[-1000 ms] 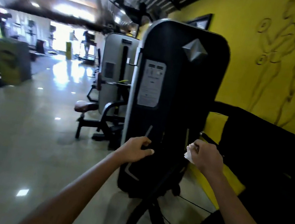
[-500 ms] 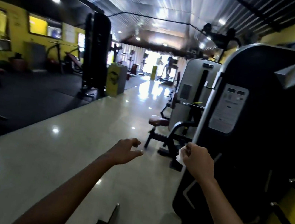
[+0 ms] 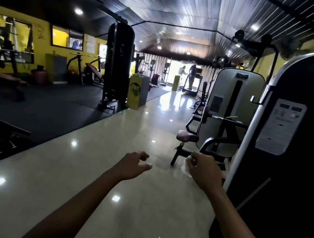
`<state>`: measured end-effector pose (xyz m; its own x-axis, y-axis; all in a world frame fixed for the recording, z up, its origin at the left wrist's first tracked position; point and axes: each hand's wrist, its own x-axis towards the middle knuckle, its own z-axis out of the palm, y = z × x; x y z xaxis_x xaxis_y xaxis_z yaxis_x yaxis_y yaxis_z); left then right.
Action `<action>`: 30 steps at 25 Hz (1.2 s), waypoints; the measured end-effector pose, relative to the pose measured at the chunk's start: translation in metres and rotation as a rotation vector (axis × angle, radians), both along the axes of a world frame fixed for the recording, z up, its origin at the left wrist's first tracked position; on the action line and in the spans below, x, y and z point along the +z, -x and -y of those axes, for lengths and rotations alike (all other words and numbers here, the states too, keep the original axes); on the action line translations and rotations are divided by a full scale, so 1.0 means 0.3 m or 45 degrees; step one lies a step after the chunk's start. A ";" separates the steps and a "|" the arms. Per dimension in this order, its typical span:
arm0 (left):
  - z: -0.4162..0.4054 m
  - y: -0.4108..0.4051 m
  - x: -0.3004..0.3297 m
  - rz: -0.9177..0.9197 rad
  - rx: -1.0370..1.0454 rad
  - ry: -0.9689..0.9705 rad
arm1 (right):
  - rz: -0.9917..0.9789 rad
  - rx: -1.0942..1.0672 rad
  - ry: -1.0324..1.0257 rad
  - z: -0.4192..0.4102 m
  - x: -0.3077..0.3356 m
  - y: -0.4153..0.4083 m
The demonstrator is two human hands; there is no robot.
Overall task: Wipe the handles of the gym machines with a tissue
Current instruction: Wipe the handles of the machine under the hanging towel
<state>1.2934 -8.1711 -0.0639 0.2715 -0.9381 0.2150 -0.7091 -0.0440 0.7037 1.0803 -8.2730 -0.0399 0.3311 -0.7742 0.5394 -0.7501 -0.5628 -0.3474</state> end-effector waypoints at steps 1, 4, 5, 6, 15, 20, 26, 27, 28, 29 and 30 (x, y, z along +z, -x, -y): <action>0.014 -0.034 0.001 0.003 -0.026 -0.003 | 0.012 -0.016 -0.005 0.006 -0.004 -0.026; 0.080 -0.152 0.012 0.018 -0.136 -0.001 | 0.015 -0.116 0.004 0.027 -0.019 -0.113; 0.106 -0.180 0.016 0.026 -0.171 0.001 | 0.015 -0.163 -0.009 0.035 -0.024 -0.127; 0.137 -0.205 0.018 0.033 -0.209 -0.004 | 0.025 -0.208 -0.028 0.043 -0.027 -0.139; 0.554 -0.134 -0.007 0.040 -0.597 -0.040 | 0.134 -0.644 -0.165 0.203 -0.078 0.006; 0.856 -0.005 -0.075 -0.026 -0.836 -0.098 | 0.180 -0.864 -0.151 0.367 -0.127 0.217; 1.228 0.187 -0.091 -0.068 -1.112 -0.140 | 0.199 -1.106 -0.186 0.510 -0.154 0.348; 1.277 0.236 -0.099 -0.082 -1.171 -0.164 | 0.173 -1.175 -0.199 0.529 -0.161 0.361; 1.321 0.286 -0.108 -0.087 -1.237 -0.180 | 0.150 -1.260 -0.200 0.547 -0.169 0.376; 1.368 0.336 -0.116 -0.084 -1.310 -0.178 | 0.130 -1.341 -0.186 0.564 -0.173 0.393; 1.418 0.387 -0.122 -0.087 -1.379 -0.181 | 0.108 -1.408 -0.167 0.582 -0.172 0.411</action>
<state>1.1773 -8.5966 -0.1006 -0.7052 -0.7016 0.1020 -0.3801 0.4955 0.7810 0.9570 -8.4478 -0.0916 -0.6093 -0.6725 0.4201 -0.7864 0.4445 -0.4289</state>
